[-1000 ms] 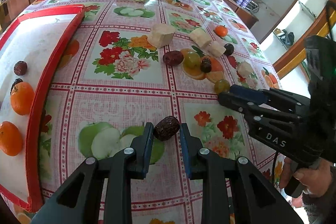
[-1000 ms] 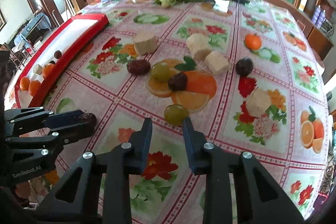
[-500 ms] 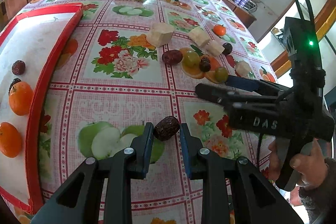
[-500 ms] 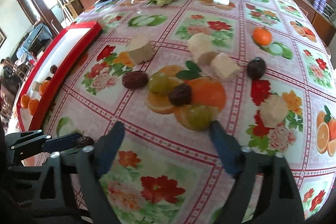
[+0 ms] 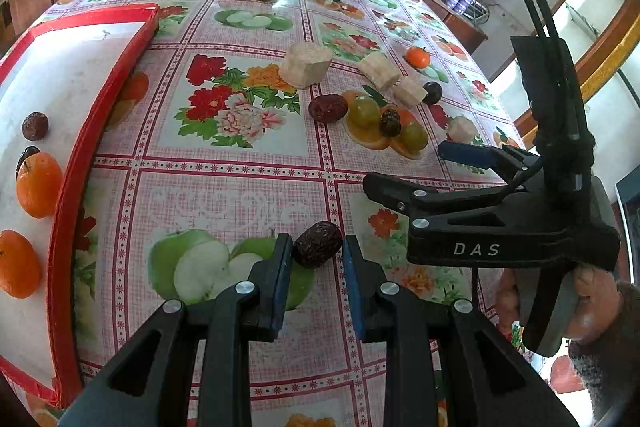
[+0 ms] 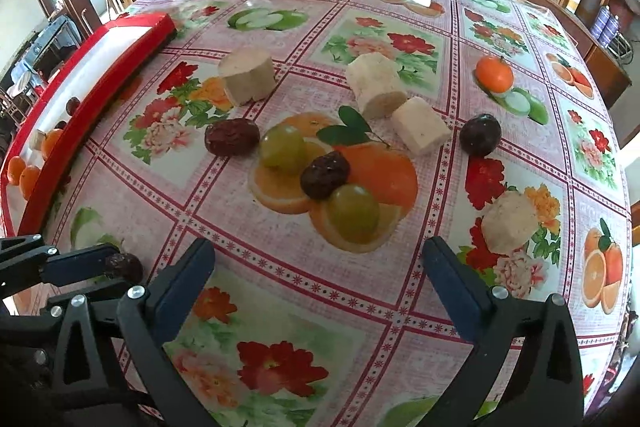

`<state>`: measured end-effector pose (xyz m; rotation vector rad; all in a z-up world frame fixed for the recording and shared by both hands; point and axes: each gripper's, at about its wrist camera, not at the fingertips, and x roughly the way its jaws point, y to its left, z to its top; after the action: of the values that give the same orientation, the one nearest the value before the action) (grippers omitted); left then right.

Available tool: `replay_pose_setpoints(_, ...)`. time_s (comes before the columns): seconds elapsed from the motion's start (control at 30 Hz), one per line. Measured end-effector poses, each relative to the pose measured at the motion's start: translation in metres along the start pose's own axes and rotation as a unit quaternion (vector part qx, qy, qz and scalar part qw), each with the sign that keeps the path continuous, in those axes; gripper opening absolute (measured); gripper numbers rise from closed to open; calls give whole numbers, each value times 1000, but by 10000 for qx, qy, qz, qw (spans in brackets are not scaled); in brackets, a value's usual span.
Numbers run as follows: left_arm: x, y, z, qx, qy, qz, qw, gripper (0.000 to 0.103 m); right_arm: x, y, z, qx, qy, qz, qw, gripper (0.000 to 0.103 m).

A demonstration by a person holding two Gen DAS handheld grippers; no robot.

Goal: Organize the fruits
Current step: 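Grasp a green grape with the right tool while the left tool holds its date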

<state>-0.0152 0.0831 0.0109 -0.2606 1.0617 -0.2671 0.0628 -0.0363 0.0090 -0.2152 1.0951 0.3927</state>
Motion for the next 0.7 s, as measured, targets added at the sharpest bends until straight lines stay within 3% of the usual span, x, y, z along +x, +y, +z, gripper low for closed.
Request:
replay_pose_setpoints(0.1, 0, 0, 0, -2, 0, -5, 10000, 25, 1, 0, 3, -68, 135, -44, 9999, 103)
replay_pose_setpoints(0.3, -1, 2, -1, -36, 1, -27, 10000, 25, 2, -16, 10, 28, 8, 215, 9998, 101)
replay_pose_setpoints(0.4, -2, 2, -1, -45, -7, -32, 10000, 25, 0, -15, 10, -250, -121, -22, 9996, 81)
replay_pose_setpoints(0.53, -2, 2, -2, -64, -37, -25, 10000, 25, -6, -24, 14, -131, -154, 40, 9998, 33)
replay_pose_setpoints(0.6, -2, 1, -2, -54, -69, 10, 10000, 25, -8, -29, 14, 9, -93, 336, 9994, 23)
replay_pose_setpoints(0.7, -2, -1, -4, 0, -160, 76, 9998, 24, -10, -22, 12, -87, -96, 178, 9998, 23)
